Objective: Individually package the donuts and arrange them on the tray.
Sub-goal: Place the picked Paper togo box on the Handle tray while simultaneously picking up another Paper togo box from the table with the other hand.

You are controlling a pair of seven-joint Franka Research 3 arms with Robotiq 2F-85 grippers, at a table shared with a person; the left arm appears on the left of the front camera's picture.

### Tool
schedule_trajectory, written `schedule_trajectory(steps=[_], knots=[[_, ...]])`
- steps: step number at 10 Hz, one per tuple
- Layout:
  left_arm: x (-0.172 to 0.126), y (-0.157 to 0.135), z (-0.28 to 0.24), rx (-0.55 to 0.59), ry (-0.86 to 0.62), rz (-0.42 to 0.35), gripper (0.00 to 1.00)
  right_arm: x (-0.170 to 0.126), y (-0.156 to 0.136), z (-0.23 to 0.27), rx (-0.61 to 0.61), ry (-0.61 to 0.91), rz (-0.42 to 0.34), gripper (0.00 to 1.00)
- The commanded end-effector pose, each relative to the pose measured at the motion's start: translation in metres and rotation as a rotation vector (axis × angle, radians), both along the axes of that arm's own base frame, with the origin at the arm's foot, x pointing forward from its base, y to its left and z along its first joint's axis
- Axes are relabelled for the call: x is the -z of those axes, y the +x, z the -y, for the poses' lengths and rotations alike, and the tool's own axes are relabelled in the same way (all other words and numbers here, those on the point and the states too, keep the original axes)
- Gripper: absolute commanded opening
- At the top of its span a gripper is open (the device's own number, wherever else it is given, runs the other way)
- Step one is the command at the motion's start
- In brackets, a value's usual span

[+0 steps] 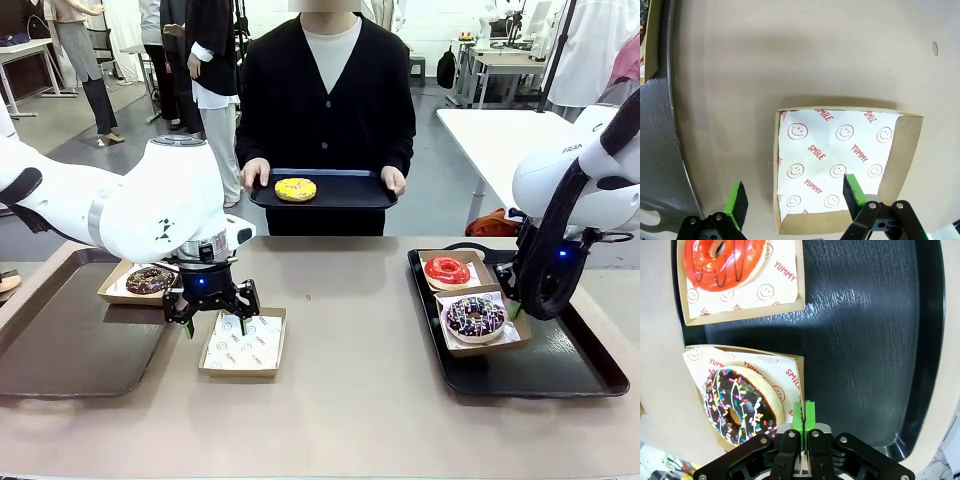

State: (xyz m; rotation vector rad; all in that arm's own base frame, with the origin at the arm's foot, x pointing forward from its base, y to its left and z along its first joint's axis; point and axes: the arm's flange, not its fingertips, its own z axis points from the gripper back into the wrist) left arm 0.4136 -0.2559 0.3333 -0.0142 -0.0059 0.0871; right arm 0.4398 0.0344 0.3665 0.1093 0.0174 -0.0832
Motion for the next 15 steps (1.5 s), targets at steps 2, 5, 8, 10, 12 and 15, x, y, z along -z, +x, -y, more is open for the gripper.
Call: schedule_trajectory(steps=[2,5,8,10,12,15], knots=[[0.0018,0.005,0.0023,-0.029,0.013,0.016,1.0,0.0011,-0.0002,0.0013,-0.025,0.01,-0.02,0.61],[0.0026,0.0069,0.0003,-0.027,0.009,0.001,0.0,0.0014,0.0005,0.0008,-0.03,0.015,-0.03,0.64],[0.0031,0.0078,-0.0004,-0.027,0.013,-0.006,0.18,0.0026,0.0001,0.0013,-0.034,0.02,-0.033,1.0],[0.0028,0.0076,-0.0008,-0.027,0.014,-0.002,0.0,0.0028,-0.0006,0.0018,-0.036,0.022,-0.033,1.0],[0.0029,0.0071,-0.0013,-0.029,0.013,-0.003,0.0,0.0024,-0.0032,0.0025,-0.035,0.028,-0.032,1.0],[0.0019,0.0074,-0.003,-0.032,0.015,-0.002,0.0,-0.0034,-0.0085,0.0061,-0.031,0.043,-0.023,1.0]])
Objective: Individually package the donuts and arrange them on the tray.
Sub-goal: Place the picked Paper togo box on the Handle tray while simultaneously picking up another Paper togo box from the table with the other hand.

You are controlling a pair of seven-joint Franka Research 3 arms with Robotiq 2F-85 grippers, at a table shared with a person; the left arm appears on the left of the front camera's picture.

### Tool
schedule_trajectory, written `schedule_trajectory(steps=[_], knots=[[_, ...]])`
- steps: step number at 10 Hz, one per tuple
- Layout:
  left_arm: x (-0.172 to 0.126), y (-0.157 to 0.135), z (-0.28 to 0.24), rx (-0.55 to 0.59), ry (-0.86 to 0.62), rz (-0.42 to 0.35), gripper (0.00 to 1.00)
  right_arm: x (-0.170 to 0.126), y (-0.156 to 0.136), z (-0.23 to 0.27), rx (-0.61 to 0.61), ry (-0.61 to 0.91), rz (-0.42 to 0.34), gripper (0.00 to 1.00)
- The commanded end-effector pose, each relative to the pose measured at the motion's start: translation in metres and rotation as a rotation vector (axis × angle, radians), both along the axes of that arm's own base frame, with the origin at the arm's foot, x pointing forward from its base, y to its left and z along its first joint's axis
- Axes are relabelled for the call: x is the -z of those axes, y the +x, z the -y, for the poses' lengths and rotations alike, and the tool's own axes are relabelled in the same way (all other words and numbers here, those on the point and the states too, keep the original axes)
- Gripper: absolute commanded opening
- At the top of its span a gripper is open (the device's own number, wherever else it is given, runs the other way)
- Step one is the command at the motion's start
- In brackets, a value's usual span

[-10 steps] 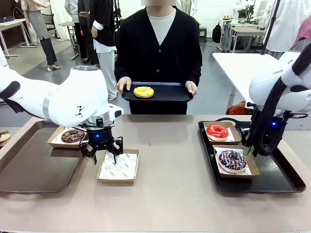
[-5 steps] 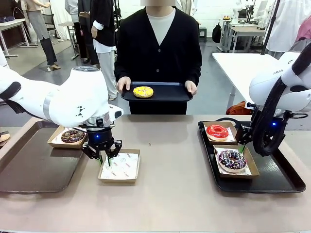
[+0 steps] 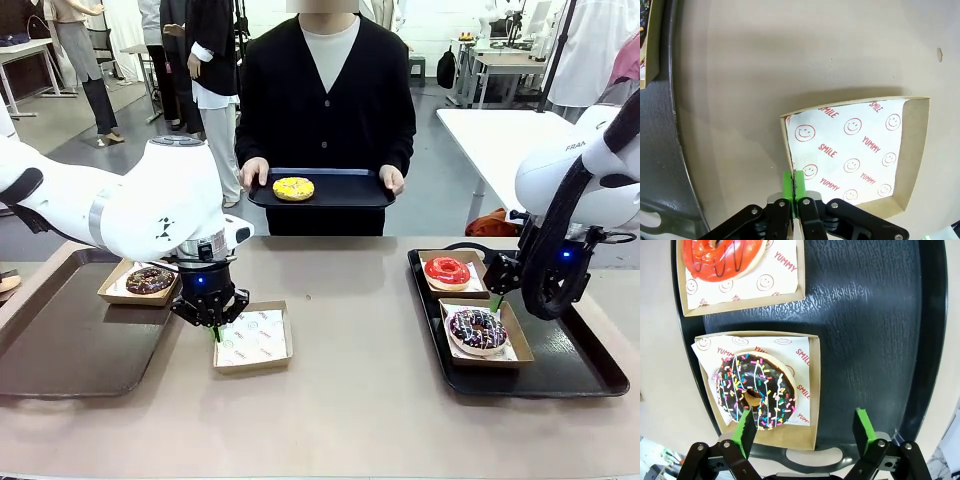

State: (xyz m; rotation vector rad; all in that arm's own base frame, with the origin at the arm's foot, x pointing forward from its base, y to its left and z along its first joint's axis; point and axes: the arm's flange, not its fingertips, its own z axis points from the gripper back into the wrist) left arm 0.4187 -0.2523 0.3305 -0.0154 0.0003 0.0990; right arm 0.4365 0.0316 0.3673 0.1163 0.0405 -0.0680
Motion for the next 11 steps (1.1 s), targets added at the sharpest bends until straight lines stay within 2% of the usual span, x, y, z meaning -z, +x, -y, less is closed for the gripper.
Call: schedule_trajectory(steps=[1,2,4,7,11], knots=[[-0.001,0.002,0.0,-0.022,0.018,0.005,0.0,-0.006,-0.009,0.006,-0.017,0.052,0.007,1.0],[-0.005,0.002,-0.001,-0.008,0.021,-0.018,0.0,-0.012,-0.015,0.009,-0.033,0.099,-0.003,1.0],[-0.036,0.002,-0.008,0.098,-0.013,-0.029,0.0,-0.036,-0.041,0.029,-0.113,0.33,-0.051,1.0],[-0.103,0.012,-0.016,0.185,-0.041,0.008,0.0,-0.068,-0.083,0.089,-0.113,0.596,0.009,1.0],[-0.168,0.032,-0.008,0.256,-0.041,0.072,0.0,-0.076,-0.109,0.178,-0.028,0.933,0.106,1.0]])
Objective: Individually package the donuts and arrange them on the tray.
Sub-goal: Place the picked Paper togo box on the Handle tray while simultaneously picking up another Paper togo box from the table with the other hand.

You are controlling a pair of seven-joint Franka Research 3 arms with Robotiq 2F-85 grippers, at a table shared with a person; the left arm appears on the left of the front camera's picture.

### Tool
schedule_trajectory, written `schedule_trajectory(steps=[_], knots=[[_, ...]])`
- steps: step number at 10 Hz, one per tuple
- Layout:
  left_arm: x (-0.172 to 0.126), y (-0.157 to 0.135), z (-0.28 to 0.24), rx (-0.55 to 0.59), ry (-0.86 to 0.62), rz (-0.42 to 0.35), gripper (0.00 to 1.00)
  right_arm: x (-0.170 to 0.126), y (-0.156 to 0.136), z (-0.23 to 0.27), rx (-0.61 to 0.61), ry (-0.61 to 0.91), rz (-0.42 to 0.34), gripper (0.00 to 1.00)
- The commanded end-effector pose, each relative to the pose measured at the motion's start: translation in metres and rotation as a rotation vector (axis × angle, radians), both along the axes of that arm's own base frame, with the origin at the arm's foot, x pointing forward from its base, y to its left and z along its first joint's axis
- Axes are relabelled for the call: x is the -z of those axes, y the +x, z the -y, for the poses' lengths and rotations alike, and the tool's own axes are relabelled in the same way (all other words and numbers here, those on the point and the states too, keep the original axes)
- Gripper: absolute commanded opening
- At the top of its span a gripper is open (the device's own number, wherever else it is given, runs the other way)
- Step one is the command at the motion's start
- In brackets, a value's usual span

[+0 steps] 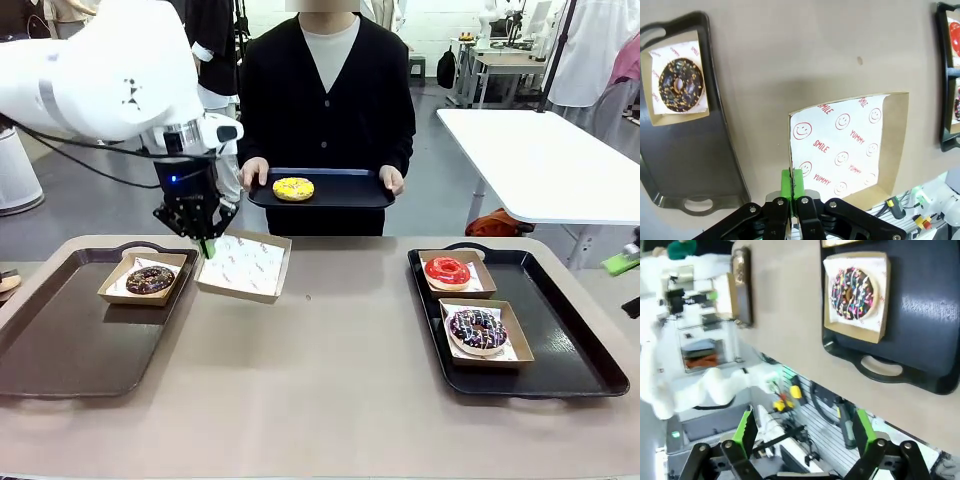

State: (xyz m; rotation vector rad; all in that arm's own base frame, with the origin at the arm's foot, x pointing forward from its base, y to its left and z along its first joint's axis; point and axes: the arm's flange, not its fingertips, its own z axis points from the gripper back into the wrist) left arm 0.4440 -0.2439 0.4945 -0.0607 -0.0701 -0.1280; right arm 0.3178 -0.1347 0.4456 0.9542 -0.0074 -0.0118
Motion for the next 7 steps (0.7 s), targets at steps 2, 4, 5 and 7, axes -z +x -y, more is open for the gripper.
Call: schedule_trajectory(steps=[2,4,5,7], knots=[[-0.021,0.019,0.006,0.053,-0.001,0.009,0.0,0.006,-0.006,0.045,0.078,0.221,0.065,1.0],[-0.027,0.037,0.01,0.055,-0.011,-0.005,0.0,0.01,-0.022,0.07,0.136,0.27,0.097,1.0],[-0.027,0.047,0.011,0.054,-0.011,-0.016,0.0,0.015,-0.025,0.078,0.151,0.297,0.101,1.0],[-0.024,0.066,0.012,0.04,-0.029,-0.026,0.0,0.026,-0.028,0.09,0.169,0.333,0.095,1.0]])
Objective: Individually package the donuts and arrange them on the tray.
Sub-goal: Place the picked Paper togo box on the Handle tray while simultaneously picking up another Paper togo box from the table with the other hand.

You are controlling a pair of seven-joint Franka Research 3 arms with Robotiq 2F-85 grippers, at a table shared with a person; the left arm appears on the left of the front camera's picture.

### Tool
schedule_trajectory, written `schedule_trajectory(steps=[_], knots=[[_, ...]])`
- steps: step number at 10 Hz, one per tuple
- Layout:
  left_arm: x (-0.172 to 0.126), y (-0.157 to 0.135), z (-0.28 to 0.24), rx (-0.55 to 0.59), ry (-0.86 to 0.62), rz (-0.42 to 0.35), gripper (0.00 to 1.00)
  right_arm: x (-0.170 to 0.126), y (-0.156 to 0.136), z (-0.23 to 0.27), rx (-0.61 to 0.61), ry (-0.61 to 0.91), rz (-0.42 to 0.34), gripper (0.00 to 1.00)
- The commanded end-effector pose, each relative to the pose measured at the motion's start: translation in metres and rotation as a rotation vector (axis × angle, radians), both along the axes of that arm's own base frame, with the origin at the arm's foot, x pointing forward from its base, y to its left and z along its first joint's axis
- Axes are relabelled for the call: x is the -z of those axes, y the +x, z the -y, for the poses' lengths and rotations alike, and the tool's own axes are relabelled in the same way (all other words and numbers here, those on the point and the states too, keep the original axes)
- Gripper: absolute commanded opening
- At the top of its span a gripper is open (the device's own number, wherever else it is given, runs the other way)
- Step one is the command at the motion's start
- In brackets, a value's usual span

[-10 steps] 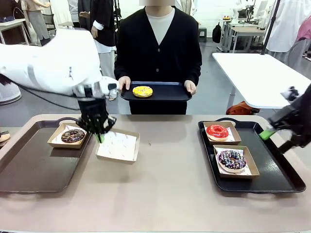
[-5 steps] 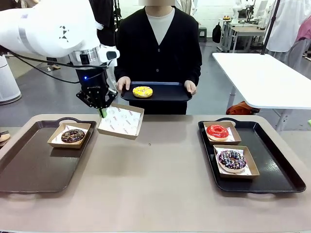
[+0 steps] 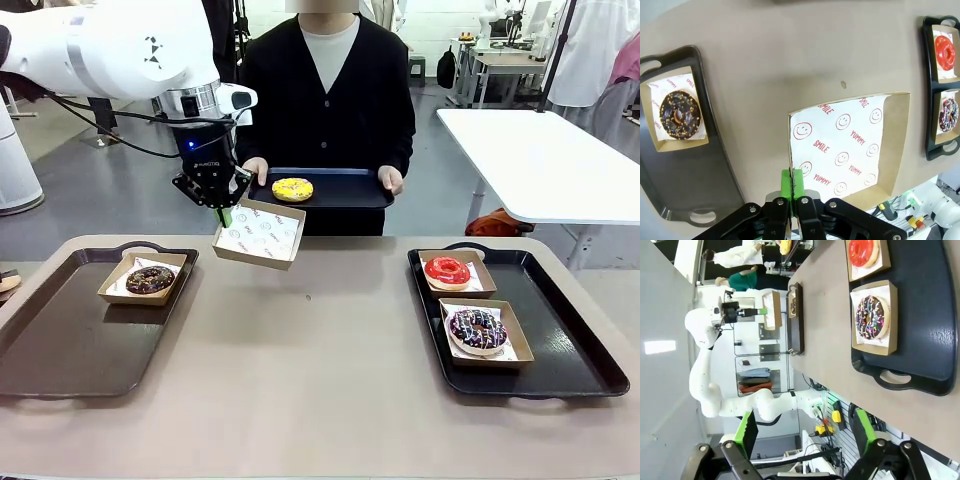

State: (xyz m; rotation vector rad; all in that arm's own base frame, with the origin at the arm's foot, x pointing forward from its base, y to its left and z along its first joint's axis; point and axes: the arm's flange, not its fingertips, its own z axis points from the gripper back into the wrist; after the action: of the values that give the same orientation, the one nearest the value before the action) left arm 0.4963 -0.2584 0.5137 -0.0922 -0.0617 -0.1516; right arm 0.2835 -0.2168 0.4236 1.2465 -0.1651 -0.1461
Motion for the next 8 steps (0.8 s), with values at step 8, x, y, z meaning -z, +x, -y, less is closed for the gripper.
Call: schedule_trajectory(steps=[8], knots=[[0.01,0.025,0.0,-0.014,-0.01,-0.022,0.0,0.006,0.0,0.003,-0.001,0.012,0.0,1.0]])
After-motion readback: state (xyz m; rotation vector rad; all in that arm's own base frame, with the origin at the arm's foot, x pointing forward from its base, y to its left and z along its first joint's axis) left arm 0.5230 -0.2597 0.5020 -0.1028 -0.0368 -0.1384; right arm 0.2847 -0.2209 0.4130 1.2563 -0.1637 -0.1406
